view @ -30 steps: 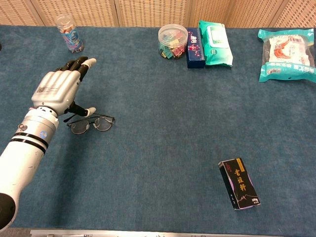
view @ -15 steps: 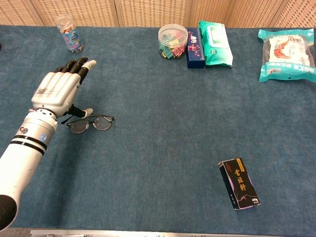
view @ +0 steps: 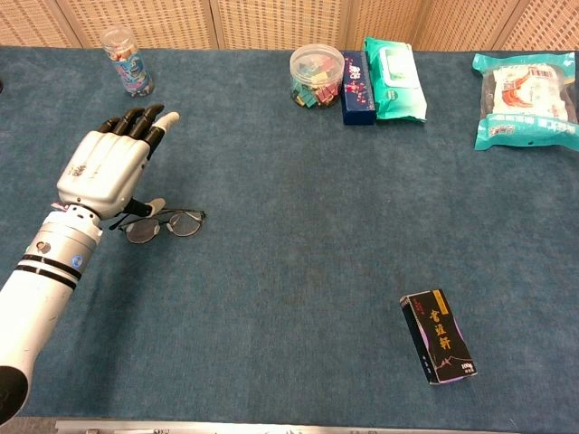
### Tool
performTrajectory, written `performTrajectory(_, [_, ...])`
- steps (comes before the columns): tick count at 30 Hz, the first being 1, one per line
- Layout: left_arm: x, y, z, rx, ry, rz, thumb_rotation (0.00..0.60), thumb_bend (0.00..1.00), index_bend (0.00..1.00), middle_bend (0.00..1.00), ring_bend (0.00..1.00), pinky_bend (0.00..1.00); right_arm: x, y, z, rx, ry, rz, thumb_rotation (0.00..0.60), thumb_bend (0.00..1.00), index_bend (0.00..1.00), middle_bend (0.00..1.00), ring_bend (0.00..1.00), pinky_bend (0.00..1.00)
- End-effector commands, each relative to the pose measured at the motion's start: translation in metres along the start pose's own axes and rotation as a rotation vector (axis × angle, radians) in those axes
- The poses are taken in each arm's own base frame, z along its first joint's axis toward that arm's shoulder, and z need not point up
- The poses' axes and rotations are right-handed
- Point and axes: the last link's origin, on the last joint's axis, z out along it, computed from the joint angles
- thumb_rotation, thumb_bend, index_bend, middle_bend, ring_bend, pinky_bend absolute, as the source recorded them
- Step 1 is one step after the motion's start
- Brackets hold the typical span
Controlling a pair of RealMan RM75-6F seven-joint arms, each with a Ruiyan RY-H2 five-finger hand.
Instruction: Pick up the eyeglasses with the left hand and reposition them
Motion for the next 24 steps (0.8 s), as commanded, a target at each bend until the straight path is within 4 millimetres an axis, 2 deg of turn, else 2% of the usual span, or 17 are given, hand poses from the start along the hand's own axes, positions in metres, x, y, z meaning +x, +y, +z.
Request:
performTrajectory(1, [-0.002, -0.001, -0.002, -0.016, 0.015, 0.021, 0.600, 0.18, 0.00, 0.00, 0.00, 0.14, 0.000, 0.000, 0.000, -0.001, -0.001, -0.001, 0.600, 0.00, 0.44, 0.32, 0.20, 0.33])
performTrajectory(24, [-0.015, -0.011, -0.002, -0.064, 0.020, 0.068, 0.600, 0.18, 0.00, 0.00, 0.00, 0.14, -0.002, 0.000, -0.002, -0.011, -0.007, -0.005, 0.600, 0.00, 0.44, 0.32, 0.20, 0.33])
